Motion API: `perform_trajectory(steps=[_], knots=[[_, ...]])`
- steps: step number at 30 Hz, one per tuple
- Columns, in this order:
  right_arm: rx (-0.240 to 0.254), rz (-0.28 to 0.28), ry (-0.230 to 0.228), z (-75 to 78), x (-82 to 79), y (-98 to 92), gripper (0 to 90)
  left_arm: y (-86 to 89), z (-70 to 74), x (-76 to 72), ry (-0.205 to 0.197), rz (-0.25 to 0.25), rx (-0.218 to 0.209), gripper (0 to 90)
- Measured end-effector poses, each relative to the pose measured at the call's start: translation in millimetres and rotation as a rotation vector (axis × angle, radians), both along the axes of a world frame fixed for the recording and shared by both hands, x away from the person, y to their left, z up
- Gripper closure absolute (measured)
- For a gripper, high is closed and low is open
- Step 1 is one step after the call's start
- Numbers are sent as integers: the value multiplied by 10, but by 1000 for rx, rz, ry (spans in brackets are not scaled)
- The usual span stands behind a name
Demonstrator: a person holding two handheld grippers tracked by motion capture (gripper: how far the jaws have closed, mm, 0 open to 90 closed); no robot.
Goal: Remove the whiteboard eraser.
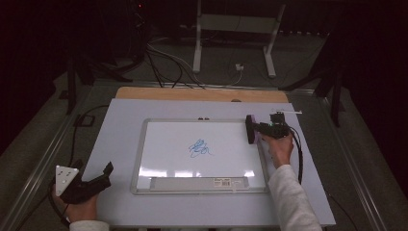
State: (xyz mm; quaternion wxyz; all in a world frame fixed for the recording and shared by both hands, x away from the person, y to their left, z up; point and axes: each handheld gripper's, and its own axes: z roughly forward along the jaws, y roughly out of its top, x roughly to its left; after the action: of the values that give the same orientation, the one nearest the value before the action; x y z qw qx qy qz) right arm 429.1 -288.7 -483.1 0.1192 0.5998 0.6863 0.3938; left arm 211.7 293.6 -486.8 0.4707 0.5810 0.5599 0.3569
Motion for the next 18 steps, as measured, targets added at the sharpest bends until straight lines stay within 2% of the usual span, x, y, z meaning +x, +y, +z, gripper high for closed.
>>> perform_trajectory(steps=[5,9,11,18], knots=[[-9,8,-3,3,5,3,536,-7,-9,12,7,0,4,5],[17,40,9,-19,13,74,507,-33,2,7,-1,-5,18,5],[14,51,10,-30,22,126,507,-31,3,6,-1,-5,18,5],[38,52,36,-86,34,206,456,-1,9,-5,-8,-1,10,6]])
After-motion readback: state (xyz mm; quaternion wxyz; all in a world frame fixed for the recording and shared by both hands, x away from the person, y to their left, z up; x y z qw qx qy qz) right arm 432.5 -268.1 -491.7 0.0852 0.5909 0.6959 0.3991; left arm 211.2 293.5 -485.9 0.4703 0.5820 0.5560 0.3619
